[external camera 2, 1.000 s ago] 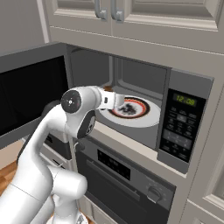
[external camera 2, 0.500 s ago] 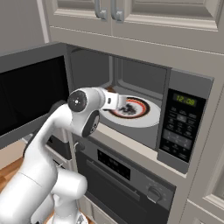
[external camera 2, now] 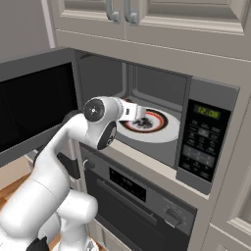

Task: Pick the potato from the counter and place it in the microwave. Then turn on the microwave.

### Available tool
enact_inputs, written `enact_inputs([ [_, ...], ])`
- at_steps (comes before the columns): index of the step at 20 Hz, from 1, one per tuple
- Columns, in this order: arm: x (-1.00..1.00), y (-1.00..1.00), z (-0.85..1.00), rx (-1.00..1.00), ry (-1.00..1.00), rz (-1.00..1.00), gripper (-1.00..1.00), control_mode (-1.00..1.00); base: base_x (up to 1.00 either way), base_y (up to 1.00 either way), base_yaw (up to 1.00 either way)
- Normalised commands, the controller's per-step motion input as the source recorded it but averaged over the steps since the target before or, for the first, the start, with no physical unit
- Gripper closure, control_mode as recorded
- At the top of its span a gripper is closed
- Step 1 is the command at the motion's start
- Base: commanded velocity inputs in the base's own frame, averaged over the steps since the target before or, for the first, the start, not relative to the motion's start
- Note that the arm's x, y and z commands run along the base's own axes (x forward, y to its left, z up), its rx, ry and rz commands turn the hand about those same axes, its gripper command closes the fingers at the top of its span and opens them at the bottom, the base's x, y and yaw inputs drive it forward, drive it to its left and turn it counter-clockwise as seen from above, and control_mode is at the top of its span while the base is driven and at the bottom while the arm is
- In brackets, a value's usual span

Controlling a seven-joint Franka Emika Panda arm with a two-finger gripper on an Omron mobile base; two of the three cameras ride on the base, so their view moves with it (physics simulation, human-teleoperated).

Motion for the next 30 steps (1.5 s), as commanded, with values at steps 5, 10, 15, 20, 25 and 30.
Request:
enact_inputs([
  [5,0.14,-0.04,-0.15,0.00,0.06,0.00,1.00,-1.00,0.00,0.00,0.00],
  [10,0.13,-0.04,-0.16,0.00,0.07,0.00,1.00,-1.00,0.00,0.00,0.00],
  [15,0.19,-0.09,-0.03,0.00,0.09,0.00,1.00,-1.00,0.00,0.00,0.00],
  [20,0.22,-0.08,0.00,0.00,0.10,0.00,1.00,-1.00,0.00,0.00,0.00],
  [25,0.19,-0.08,-0.09,0.00,0.08,0.00,1.00,-1.00,0.00,0.00,0.00],
  [30,0.22,-0.05,-0.18,0.00,0.03,0.00,1.00,-1.00,0.00,0.00,0.00],
])
